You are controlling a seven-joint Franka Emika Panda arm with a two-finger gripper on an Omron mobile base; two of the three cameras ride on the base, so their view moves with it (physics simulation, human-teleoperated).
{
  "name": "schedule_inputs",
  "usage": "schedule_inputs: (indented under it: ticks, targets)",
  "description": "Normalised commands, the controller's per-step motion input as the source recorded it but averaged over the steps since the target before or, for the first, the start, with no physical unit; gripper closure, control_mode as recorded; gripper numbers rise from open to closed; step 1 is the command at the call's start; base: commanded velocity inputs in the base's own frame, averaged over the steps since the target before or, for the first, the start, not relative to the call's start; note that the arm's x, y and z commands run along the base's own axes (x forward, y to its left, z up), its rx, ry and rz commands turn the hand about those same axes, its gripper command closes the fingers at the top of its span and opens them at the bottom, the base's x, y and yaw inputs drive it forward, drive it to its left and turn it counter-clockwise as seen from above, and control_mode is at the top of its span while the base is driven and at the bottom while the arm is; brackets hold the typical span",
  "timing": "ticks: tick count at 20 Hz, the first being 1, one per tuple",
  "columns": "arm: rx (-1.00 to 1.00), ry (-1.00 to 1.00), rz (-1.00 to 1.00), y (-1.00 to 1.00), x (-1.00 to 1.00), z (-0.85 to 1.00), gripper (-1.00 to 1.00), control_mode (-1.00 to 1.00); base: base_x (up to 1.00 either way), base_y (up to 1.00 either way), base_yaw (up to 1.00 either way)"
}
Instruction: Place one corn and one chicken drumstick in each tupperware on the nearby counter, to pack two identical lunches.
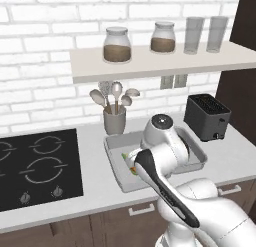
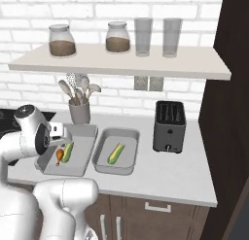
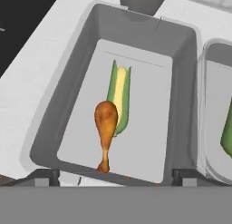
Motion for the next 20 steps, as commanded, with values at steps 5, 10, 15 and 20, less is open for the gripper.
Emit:
schedule_inputs:
  ticks: [5, 10, 15, 20]
  targets:
    - [0.04, -0.08, 0.0, -0.42, -0.9, 0.52, -1.0, -1.0, 0.0, 0.0, 0.0]
    - [0.05, -0.01, 0.0, -0.53, -0.72, 0.56, -1.0, -1.0, 0.0, 0.0, 0.0]
    - [0.04, 0.0, 0.0, -0.33, -0.35, 0.37, -1.0, -1.0, 0.0, 0.0, 0.0]
    - [-0.01, 0.0, 0.0, 0.0, 0.0, 0.0, -1.0, -1.0, 0.0, 0.0, 0.0]
